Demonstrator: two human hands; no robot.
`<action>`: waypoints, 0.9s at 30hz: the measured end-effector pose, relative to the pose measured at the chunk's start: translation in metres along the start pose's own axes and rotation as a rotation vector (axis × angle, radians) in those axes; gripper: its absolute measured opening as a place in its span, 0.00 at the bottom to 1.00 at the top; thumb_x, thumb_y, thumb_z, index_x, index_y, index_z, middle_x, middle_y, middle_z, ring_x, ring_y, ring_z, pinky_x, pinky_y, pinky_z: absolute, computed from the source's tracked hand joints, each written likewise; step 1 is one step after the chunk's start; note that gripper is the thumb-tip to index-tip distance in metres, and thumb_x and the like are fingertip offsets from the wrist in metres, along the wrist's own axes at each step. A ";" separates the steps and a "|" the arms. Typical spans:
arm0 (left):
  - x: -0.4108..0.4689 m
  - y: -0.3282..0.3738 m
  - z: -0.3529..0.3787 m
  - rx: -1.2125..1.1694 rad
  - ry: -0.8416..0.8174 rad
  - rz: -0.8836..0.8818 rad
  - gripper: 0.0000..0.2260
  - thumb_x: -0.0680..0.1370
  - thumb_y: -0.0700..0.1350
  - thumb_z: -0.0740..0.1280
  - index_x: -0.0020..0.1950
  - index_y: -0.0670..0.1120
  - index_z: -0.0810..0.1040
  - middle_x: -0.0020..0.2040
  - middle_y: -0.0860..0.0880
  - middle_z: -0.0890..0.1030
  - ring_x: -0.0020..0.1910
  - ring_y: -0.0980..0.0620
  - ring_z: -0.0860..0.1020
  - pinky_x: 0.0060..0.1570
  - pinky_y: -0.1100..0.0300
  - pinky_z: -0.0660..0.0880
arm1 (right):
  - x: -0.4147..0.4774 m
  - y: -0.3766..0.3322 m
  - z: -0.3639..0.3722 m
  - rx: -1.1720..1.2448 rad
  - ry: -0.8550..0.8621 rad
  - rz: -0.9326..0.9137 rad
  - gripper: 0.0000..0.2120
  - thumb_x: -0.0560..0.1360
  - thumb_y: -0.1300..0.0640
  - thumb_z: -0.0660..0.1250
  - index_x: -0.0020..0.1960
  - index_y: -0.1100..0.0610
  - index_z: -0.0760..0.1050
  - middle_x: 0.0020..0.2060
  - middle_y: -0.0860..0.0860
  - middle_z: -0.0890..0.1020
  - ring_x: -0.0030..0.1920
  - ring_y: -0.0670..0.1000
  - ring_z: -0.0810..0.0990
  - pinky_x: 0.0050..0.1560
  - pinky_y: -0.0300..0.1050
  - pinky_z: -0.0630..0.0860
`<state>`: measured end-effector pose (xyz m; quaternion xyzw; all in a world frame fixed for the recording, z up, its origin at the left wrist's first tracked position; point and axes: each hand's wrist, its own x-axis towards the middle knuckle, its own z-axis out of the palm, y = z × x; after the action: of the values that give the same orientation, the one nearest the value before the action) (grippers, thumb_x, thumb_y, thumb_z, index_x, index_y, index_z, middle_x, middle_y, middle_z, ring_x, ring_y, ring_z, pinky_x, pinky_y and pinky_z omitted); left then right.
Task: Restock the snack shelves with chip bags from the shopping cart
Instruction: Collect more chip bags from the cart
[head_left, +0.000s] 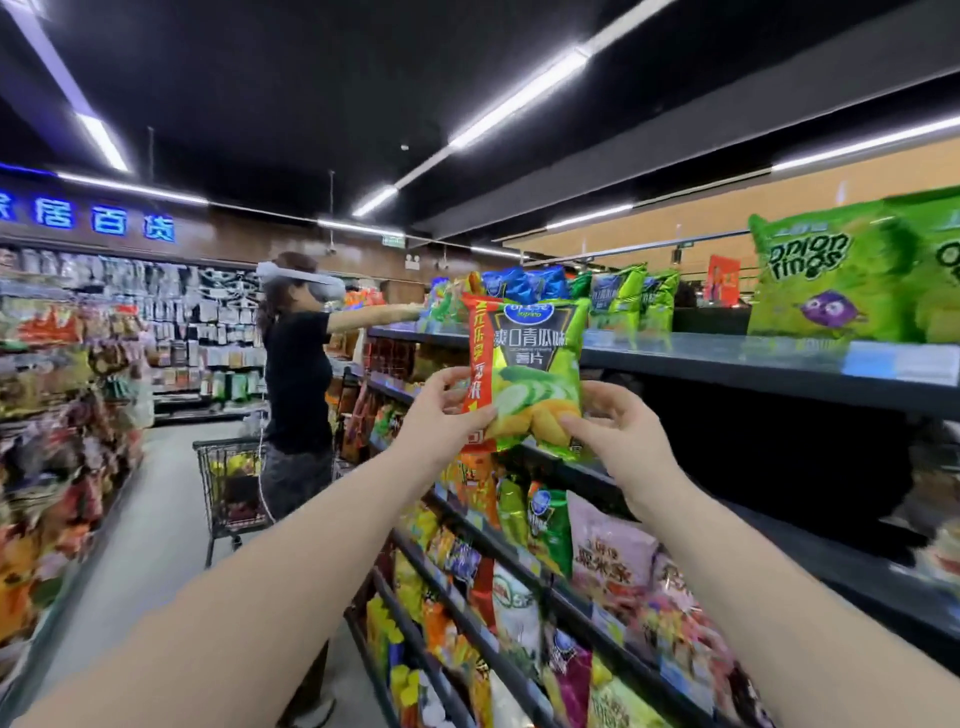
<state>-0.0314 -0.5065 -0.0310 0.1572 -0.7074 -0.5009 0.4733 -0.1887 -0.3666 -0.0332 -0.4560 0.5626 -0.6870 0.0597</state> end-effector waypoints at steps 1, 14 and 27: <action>0.024 -0.003 0.005 -0.017 -0.013 -0.002 0.23 0.73 0.40 0.75 0.65 0.52 0.71 0.59 0.44 0.79 0.54 0.47 0.80 0.52 0.51 0.80 | 0.022 0.001 -0.002 -0.023 0.005 -0.014 0.20 0.70 0.62 0.75 0.60 0.54 0.76 0.49 0.50 0.83 0.42 0.42 0.82 0.41 0.35 0.77; 0.283 -0.027 0.070 -0.183 -0.077 0.137 0.24 0.72 0.36 0.75 0.61 0.55 0.71 0.59 0.45 0.80 0.54 0.46 0.82 0.55 0.46 0.79 | 0.254 -0.001 -0.022 -0.429 0.150 -0.223 0.22 0.70 0.62 0.75 0.60 0.52 0.72 0.55 0.50 0.79 0.51 0.54 0.81 0.51 0.49 0.79; 0.466 -0.078 0.127 -0.091 -0.419 0.196 0.35 0.70 0.31 0.75 0.72 0.51 0.65 0.53 0.42 0.79 0.45 0.46 0.80 0.48 0.47 0.80 | 0.373 0.035 -0.011 -0.644 0.385 0.054 0.25 0.74 0.62 0.68 0.68 0.47 0.67 0.45 0.55 0.77 0.44 0.53 0.76 0.56 0.61 0.79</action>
<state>-0.3905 -0.7954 0.1342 -0.0409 -0.7787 -0.5056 0.3692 -0.4272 -0.5934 0.1471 -0.2990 0.7626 -0.5461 -0.1756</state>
